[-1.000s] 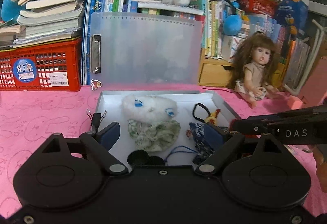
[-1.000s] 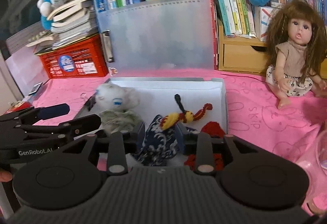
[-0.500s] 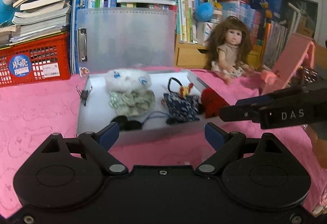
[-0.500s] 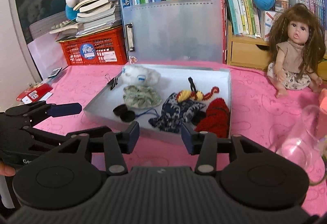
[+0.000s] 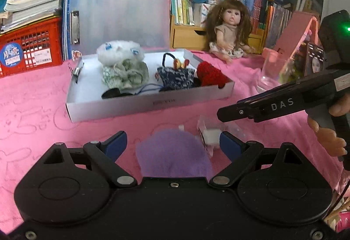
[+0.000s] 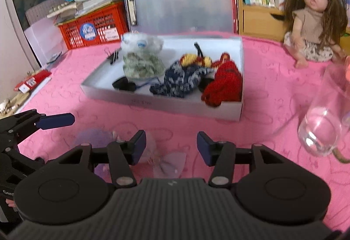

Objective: Organize objects
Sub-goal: 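Withdraw both tools toward the purple plush and the pink sheer bow, then grasp the purple plush with the left tool while the right tool grasps the pink sheer bow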

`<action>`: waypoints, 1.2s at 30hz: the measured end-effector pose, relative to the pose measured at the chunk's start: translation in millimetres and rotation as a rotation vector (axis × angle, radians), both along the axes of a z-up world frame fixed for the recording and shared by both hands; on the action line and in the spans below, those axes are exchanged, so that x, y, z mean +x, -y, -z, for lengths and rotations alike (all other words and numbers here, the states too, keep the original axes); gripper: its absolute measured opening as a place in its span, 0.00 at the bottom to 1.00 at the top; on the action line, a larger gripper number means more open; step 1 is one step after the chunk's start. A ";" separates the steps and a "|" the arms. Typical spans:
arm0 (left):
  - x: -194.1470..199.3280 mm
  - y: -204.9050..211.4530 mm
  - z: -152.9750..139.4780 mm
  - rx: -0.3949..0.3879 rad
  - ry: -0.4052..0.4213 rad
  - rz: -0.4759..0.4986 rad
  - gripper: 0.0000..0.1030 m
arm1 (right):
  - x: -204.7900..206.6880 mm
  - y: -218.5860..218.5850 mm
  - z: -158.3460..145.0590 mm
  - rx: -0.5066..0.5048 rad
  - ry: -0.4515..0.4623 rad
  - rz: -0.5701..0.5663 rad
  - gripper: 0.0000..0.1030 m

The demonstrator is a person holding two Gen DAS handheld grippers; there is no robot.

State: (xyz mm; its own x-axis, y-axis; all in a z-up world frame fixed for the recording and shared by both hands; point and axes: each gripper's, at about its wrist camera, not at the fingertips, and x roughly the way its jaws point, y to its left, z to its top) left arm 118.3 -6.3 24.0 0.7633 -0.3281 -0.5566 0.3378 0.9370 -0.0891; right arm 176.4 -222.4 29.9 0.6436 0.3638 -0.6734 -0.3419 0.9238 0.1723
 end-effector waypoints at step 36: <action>-6.5 -2.6 22.8 -0.014 -0.035 -0.003 0.70 | -21.4 -29.3 23.8 -0.144 0.065 -0.093 0.55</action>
State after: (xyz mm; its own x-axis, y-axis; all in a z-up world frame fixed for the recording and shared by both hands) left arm 111.8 -3.7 1.1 0.7445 -0.3338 -0.5782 0.3313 0.9366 -0.1140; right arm 155.1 -193.1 6.1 0.6553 0.3264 -0.6812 -0.4330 0.9013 0.0153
